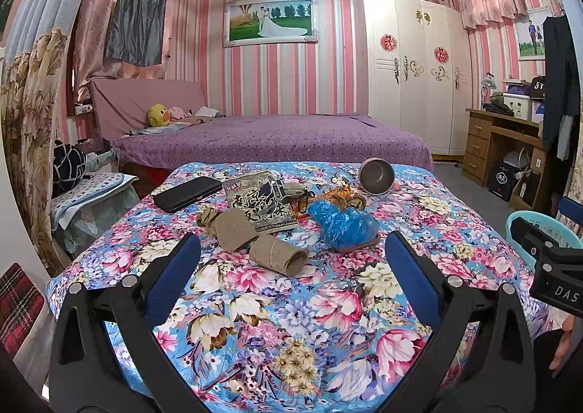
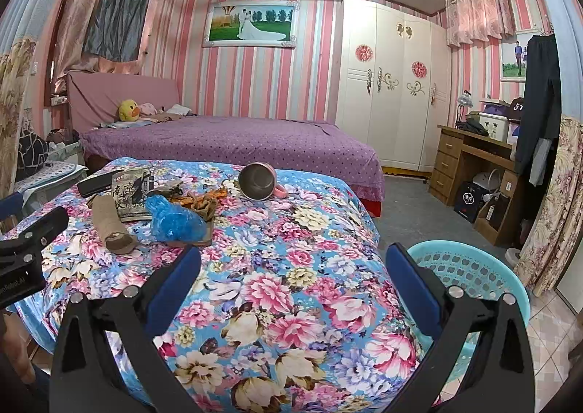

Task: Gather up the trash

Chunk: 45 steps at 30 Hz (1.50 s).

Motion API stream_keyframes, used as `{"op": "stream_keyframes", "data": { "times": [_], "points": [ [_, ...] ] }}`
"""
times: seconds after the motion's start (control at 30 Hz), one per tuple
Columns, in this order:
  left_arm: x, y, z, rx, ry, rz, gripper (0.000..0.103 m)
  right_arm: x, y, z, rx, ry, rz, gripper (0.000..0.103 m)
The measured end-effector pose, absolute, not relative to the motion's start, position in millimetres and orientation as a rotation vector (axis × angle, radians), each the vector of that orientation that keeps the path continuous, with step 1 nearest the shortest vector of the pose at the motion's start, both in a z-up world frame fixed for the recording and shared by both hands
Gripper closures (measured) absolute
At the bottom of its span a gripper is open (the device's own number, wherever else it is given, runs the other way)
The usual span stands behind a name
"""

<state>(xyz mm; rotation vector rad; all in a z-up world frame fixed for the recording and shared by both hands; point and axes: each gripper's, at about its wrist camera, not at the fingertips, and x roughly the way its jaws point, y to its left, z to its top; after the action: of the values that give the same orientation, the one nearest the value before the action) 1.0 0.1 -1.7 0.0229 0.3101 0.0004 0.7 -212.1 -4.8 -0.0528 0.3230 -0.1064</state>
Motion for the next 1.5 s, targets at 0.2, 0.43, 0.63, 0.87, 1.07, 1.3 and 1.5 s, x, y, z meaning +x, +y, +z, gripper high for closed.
{"op": "stream_keyframes", "data": {
  "times": [0.2,0.43,0.63,0.87,1.07,1.3,1.5],
  "points": [
    [1,0,-2,0.024,0.311,0.0,0.005,1,-213,-5,-0.051,0.324,-0.107,0.004],
    [2,0,-3,0.025,0.311,0.007,0.005,0,-217,-6,-0.046,0.317,-0.111,0.004],
    [7,0,-1,0.022,0.313,0.018,0.005,1,-221,-6,-0.038,0.321,-0.109,0.004],
    [24,7,9,0.012,0.331,0.014,0.005,10,-233,12,0.007,0.302,-0.108,0.004],
    [42,13,26,0.001,0.312,0.021,0.005,31,-236,28,0.003,0.31,-0.111,0.004],
    [73,21,35,-0.005,0.313,0.037,0.005,65,-241,45,0.009,0.297,-0.129,0.004],
    [89,29,23,-0.001,0.329,0.079,0.005,90,-244,37,-0.009,0.297,-0.153,0.004]
  ]
}}
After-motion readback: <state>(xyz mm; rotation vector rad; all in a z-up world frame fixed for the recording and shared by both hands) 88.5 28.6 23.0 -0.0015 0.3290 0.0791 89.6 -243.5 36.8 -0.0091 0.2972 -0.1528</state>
